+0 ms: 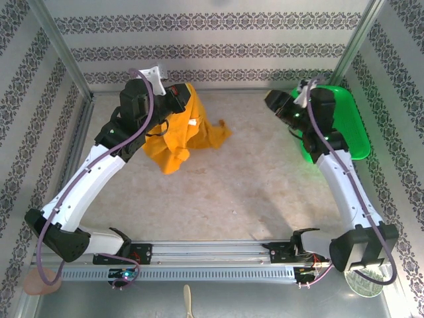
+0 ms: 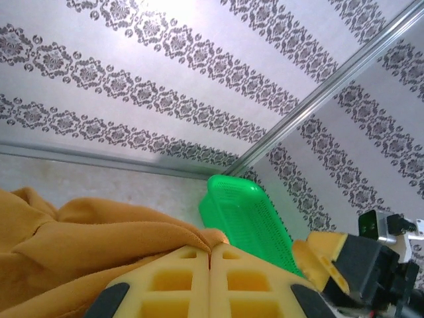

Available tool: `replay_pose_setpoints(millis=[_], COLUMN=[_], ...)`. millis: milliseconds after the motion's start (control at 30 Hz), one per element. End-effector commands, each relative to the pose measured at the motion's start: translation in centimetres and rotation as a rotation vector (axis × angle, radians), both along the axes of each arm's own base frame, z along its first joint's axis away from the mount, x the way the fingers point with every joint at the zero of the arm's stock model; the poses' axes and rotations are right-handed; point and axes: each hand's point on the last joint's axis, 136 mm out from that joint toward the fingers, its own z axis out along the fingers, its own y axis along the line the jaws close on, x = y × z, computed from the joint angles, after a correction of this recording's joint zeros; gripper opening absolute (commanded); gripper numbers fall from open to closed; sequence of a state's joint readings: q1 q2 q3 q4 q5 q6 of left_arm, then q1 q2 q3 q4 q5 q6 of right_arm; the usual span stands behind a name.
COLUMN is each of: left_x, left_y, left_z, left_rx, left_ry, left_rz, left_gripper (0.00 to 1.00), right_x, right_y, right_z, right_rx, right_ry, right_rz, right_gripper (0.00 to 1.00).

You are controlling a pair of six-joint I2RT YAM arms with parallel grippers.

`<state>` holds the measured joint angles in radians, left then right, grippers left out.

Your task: Fold the inside-out t-shirt

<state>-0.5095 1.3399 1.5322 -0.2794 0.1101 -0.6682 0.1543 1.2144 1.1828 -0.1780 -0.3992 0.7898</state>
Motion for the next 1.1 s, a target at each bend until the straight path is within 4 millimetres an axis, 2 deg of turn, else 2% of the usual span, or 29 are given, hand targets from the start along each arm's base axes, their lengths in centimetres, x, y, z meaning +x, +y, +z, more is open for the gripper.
replay_pose_setpoints(millis=[0, 67, 167, 233, 300, 400, 533, 633, 733, 900, 933, 967, 1033, 1067], left_x=[-0.5, -0.4, -0.1, 0.0, 0.2, 0.5, 1.0, 1.3, 1.5, 2.8, 3.1, 3.6, 4.3, 4.4], left_y=[-0.8, -0.8, -1.0, -1.2, -1.3, -1.8, -2.7, -4.1, -7.2, -14.2, -15.0, -15.3, -14.2, -12.9], left_z=[-2.4, -2.5, -2.6, -2.7, -2.7, -3.3, -4.9, -7.3, -10.4, -15.2, -15.7, -15.8, -16.1, -16.2], left_rx=[0.058, 0.053, 0.043, 0.030, 0.007, -0.021, -0.089, -0.146, -0.159, -0.160, -0.154, -0.140, -0.086, -0.058], left_ry=[0.071, 0.074, 0.079, 0.087, 0.092, 0.109, 0.156, 0.200, 0.248, 0.334, 0.349, 0.349, 0.348, 0.347], left_rz=[-0.055, -0.054, -0.051, -0.053, -0.054, -0.059, -0.076, -0.083, -0.112, -0.213, -0.233, -0.240, -0.205, -0.175], left_gripper=[0.00, 0.00, 0.00, 0.00, 0.00, 0.00, 0.00, 0.00, 0.00, 0.01, 0.11, 0.26, 0.43, 0.52], right_x=[-2.8, -4.5, -7.9, -9.8, -11.0, -11.8, -12.0, -11.2, -10.3, -9.5, -9.5, -9.6, -9.6, -9.7], right_y=[4.3, 7.4, 11.8, 13.3, 13.6, 12.5, 10.9, 9.5, 7.5, 4.6, 4.1, 3.6, 2.8, 2.5], right_z=[-4.6, -6.2, -8.1, -9.7, -11.2, -12.4, -12.6, -12.9, -13.1, -14.4, -14.7, -15.3, -16.2, -16.6], right_rx=[-0.085, -0.117, -0.174, -0.219, -0.254, -0.261, -0.255, -0.303, -0.299, -0.279, -0.283, -0.293, -0.310, -0.318], right_ry=[0.042, -0.001, -0.114, -0.157, -0.173, -0.164, -0.163, -0.145, -0.115, -0.042, -0.028, -0.005, 0.030, 0.048], right_rz=[0.122, 0.229, 0.401, 0.453, 0.456, 0.394, 0.308, 0.229, 0.163, 0.084, 0.070, 0.057, 0.038, 0.031], right_gripper=[0.71, 0.73, 0.75, 0.75, 0.75, 0.75, 0.78, 0.78, 0.79, 0.78, 0.78, 0.78, 0.78, 0.78])
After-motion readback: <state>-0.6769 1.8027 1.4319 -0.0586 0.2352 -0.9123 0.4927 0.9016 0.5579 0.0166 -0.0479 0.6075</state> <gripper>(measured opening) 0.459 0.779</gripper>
